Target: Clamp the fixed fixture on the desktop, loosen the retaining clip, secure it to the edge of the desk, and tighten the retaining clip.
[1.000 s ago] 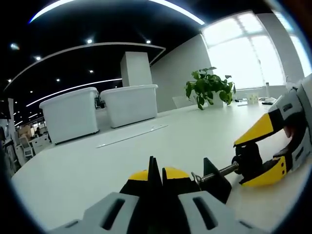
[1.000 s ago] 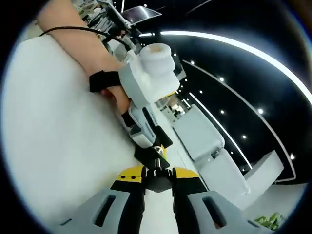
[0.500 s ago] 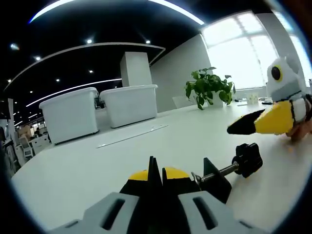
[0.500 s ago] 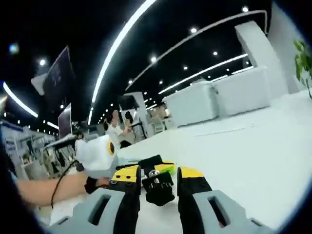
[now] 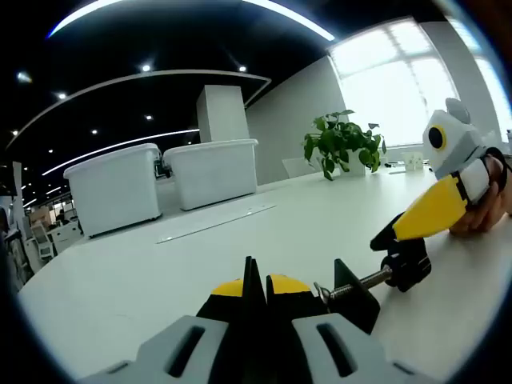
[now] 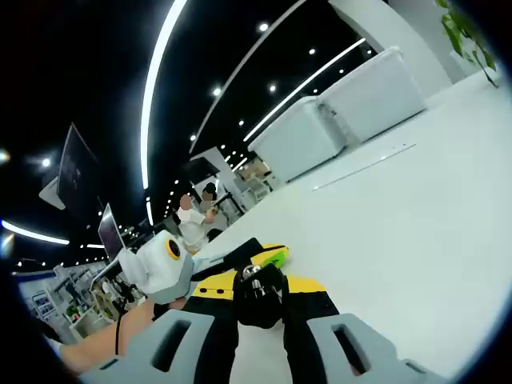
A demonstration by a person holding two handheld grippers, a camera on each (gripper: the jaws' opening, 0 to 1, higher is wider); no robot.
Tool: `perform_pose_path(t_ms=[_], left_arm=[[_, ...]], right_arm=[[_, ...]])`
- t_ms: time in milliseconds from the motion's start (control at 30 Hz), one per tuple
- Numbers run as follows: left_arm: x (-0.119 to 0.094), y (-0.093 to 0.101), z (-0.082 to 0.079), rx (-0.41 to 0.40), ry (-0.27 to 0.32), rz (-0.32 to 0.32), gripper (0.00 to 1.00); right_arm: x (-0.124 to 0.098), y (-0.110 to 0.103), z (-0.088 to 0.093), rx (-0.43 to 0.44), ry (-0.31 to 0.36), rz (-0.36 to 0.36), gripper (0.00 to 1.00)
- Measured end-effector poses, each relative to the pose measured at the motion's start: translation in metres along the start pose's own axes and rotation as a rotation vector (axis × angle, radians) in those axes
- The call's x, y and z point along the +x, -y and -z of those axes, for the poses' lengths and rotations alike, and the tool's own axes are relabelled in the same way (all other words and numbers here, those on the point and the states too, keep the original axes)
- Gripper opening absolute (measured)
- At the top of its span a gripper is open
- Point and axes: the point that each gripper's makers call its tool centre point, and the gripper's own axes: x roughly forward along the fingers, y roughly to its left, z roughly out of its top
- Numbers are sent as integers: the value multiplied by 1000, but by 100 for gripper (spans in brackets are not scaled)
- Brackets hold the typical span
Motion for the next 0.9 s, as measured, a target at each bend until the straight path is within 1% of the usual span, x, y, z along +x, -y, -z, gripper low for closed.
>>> perform_pose_path(t_ms=[33,167,267,300,367,400,500,533,600,667,800,900], left_arm=[[0,0,0,-3,-1,0,8],[1,-1,0,-5,-1,2,8],[1,-1,0,-7,-2,1,8],[1,-2,0,-10,-3,-1,8],[1,-4,1,-16,-7,-11,7],[1,-5,1,-17,-7,-12,7],[1,-5,1,-18,-8,-14,7],[1,-6,1,-19,-8,-17,7],[1,-7,1,-21,-10,-21,7],[1,-7,1,-21,-10,-23,7],[1,-7,1,-21,-10,-22,7],[1,-6,1,-21,-9,-22,7]], right_arm=[[0,-1,-1,-19,10,4,21],[-1,-2,2,-14,9,7,21],[-1,-3,4,-30,2,-10,20],[0,-5,4,-75,-3,-34,20],[3,-6,4,-122,-26,-74,20],[4,-7,3,-159,-33,-102,19],[7,-13,2,-305,-46,-174,19],[8,-13,2,-321,-46,-181,19],[9,-16,0,-446,-29,-208,19],[7,-18,2,-478,-24,-189,19],[6,-23,2,-655,11,-160,20],[7,-25,2,-760,26,-135,20]])
